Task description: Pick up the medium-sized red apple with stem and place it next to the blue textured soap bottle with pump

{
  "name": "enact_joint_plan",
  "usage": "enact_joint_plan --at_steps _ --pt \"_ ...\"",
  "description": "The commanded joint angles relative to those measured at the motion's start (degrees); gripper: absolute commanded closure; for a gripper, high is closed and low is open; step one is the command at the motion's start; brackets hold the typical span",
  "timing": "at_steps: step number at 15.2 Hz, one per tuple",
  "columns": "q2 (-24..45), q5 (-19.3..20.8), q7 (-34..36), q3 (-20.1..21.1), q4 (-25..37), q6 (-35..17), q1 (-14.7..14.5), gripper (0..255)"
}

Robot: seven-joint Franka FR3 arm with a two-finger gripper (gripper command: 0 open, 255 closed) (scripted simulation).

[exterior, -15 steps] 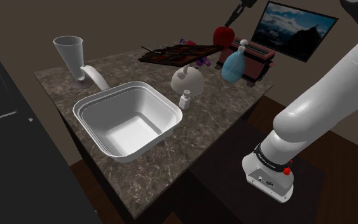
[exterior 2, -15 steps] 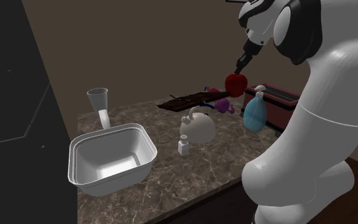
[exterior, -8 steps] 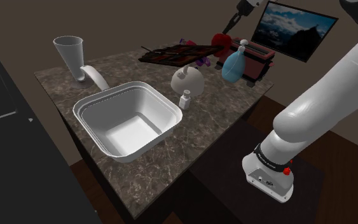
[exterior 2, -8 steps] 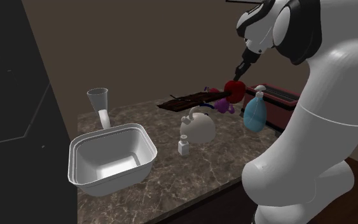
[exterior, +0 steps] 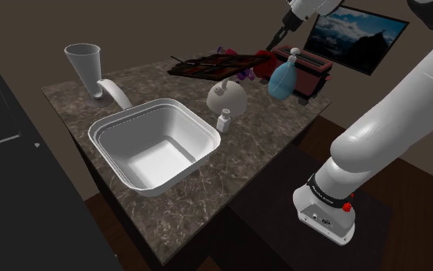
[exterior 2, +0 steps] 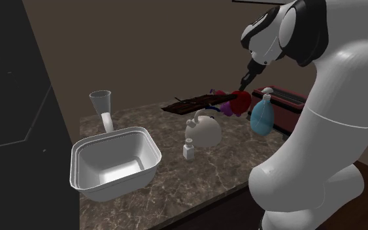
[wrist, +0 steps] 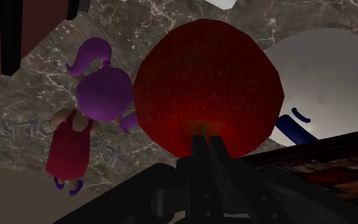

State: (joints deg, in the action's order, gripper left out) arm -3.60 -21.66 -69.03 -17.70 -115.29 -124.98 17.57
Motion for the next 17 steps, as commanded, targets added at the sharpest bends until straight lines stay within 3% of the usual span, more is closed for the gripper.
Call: enact_joint_plan --at_steps 1,17 --pt "0.39 -0.53 -0.70 -0.01 -1.07 -1.37 -0.04 255" --pt "5.09 -6.53 -7.46 0.16 -7.98 -11.58 -0.39 255"
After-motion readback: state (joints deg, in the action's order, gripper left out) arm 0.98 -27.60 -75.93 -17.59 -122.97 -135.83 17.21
